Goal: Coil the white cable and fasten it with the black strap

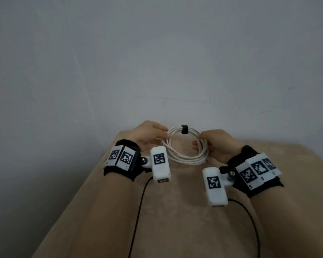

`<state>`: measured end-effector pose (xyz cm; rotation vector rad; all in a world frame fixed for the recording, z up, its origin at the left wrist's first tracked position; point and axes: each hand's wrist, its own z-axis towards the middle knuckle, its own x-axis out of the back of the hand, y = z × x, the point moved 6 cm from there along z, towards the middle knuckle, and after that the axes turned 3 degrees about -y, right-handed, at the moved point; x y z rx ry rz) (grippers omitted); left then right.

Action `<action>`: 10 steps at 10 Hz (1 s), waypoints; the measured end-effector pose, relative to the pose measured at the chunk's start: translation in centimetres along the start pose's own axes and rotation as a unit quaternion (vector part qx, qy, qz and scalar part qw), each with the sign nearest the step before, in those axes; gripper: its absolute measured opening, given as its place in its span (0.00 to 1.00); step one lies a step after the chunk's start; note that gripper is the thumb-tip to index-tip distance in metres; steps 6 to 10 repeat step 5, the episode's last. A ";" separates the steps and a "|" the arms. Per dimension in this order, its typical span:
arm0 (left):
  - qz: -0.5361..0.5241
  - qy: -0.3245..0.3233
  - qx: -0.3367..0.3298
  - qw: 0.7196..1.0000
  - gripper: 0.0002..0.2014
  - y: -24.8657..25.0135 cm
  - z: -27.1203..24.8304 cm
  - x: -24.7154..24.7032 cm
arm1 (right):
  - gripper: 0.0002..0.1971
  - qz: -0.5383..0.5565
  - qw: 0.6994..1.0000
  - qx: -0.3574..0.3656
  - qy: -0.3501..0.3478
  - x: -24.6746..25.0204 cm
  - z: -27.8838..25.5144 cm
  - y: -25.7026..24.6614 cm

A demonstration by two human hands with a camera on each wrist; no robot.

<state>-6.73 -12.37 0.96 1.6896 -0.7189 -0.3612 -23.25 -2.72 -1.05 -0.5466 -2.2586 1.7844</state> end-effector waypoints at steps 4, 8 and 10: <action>0.182 0.067 0.061 0.979 0.08 -1.2 0.5 0.9 | 0.06 -0.235 0.971 0.031 -0.003 0.2 1.4 1.2; 0.168 0.103 0.029 0.980 0.09 -0.6 0.6 1.4 | 0.07 -0.195 0.978 0.068 0.044 0.9 1.6 0.7; 0.168 0.103 0.029 0.980 0.09 -0.6 0.6 1.4 | 0.07 -0.195 0.978 0.068 0.044 0.9 1.6 0.7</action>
